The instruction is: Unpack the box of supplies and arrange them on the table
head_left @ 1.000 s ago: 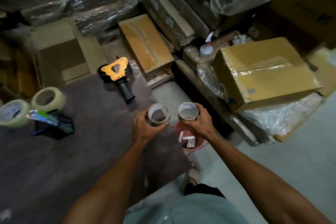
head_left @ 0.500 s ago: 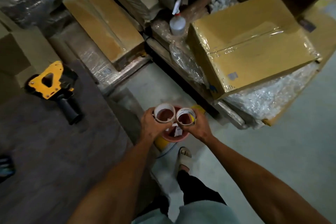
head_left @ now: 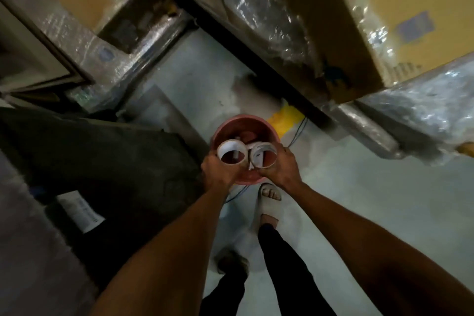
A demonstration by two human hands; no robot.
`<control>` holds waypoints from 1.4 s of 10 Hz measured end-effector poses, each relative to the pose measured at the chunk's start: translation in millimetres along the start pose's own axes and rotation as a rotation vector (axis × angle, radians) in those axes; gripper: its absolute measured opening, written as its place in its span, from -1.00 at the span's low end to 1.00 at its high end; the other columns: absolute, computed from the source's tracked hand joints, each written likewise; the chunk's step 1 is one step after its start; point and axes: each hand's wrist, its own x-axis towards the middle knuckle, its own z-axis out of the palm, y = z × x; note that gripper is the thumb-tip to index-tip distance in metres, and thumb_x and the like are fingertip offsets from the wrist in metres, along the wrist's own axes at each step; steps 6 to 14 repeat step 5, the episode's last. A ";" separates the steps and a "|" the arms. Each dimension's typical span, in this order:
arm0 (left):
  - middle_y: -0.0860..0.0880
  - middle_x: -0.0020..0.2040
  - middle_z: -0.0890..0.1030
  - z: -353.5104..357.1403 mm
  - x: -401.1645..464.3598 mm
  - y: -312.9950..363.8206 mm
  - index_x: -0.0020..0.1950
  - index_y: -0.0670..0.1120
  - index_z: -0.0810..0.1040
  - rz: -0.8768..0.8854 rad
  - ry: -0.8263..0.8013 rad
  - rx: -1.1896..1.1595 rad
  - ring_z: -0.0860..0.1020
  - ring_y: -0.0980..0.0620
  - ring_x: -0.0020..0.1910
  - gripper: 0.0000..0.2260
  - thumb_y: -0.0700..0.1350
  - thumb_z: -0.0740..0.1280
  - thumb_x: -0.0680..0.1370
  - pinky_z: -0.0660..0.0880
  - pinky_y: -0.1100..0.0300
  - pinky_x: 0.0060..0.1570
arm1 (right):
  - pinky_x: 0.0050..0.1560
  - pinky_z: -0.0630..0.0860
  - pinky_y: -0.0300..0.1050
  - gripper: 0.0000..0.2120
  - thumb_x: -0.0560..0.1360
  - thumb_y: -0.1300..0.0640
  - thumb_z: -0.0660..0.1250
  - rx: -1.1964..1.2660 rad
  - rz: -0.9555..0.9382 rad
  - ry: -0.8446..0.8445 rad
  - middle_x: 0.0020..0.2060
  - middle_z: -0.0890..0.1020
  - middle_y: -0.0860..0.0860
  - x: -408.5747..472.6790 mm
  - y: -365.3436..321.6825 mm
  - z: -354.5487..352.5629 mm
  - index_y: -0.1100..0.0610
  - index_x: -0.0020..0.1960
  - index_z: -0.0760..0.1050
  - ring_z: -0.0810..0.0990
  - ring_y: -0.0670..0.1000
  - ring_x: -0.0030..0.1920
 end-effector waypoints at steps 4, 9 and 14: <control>-0.12 0.26 0.58 82.1 80.6 -70.6 0.33 -0.10 0.51 -0.076 -0.017 0.021 0.55 -0.10 0.26 -0.20 0.19 0.62 0.18 0.50 0.17 0.11 | 0.22 0.52 0.03 0.01 0.10 -0.35 0.44 -0.037 -0.043 -0.027 0.32 0.50 0.14 75.2 61.8 88.5 0.10 0.43 0.31 0.50 0.19 0.29; -0.10 0.22 0.61 86.8 82.7 -78.9 0.29 -0.06 0.54 -0.048 -0.055 0.019 0.58 -0.09 0.21 -0.26 0.24 0.57 0.22 0.43 0.23 0.03 | 0.19 0.53 -0.02 -0.12 0.21 -0.16 0.50 -0.014 -0.038 0.004 0.32 0.51 0.16 78.6 66.7 95.0 0.11 0.43 0.31 0.51 0.21 0.28; -0.10 0.22 0.61 86.8 82.7 -78.9 0.29 -0.06 0.54 -0.048 -0.055 0.019 0.58 -0.09 0.21 -0.26 0.24 0.57 0.22 0.43 0.23 0.03 | 0.19 0.53 -0.02 -0.12 0.21 -0.16 0.50 -0.014 -0.038 0.004 0.32 0.51 0.16 78.6 66.7 95.0 0.11 0.43 0.31 0.51 0.21 0.28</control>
